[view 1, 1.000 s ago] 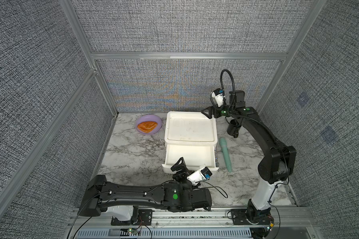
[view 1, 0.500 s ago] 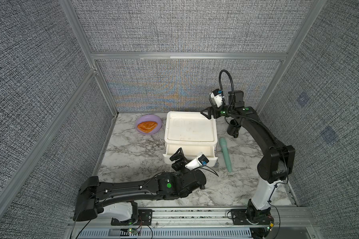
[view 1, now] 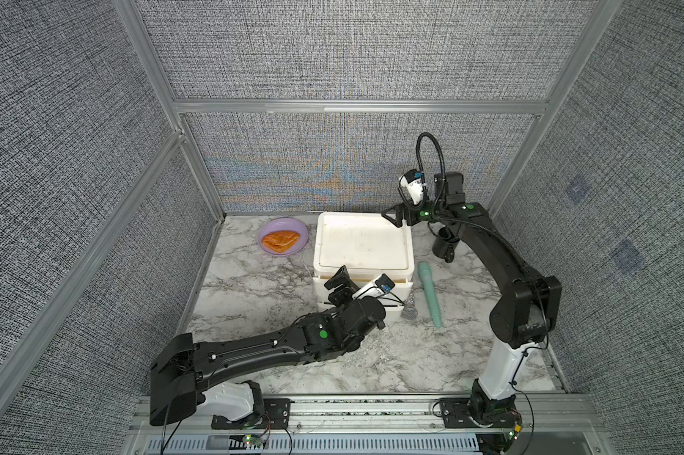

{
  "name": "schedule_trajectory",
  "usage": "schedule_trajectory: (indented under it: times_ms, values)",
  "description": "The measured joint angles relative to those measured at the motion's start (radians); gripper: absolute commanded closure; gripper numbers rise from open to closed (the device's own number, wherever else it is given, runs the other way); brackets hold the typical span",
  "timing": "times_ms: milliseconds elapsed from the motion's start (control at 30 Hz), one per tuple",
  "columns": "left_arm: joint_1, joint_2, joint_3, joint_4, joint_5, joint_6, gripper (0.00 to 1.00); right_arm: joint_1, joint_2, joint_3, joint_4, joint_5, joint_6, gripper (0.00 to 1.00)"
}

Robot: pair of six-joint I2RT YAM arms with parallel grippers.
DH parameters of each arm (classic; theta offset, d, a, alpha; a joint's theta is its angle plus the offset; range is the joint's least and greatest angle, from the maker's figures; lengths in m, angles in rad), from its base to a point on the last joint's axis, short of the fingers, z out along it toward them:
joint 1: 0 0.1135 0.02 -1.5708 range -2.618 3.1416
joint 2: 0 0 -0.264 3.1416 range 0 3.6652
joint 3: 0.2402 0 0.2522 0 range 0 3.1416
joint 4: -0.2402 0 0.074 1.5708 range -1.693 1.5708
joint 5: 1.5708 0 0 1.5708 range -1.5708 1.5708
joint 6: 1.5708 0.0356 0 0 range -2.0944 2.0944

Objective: Take the microphone out of the drawer
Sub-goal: Close the drawer of the storage box.

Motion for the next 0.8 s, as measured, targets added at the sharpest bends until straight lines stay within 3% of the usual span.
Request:
schedule_trajectory:
  times_ms: [467, 667, 800]
  values:
    - [0.082, 0.010, 0.010, 0.060, 0.095, 0.026, 0.00, 0.001, 0.007, 0.008, -0.008, -0.002, -0.003, 0.02]
    - [0.078, -0.147, 0.067, -0.170, 0.095, -0.115, 0.00, 0.000, 0.012, 0.015, -0.013, -0.002, -0.003, 0.02]
    - [0.062, -0.269, 0.006, -0.311, 0.174, -0.173, 0.00, 0.001, 0.016, 0.021, -0.018, -0.002, -0.003, 0.02]
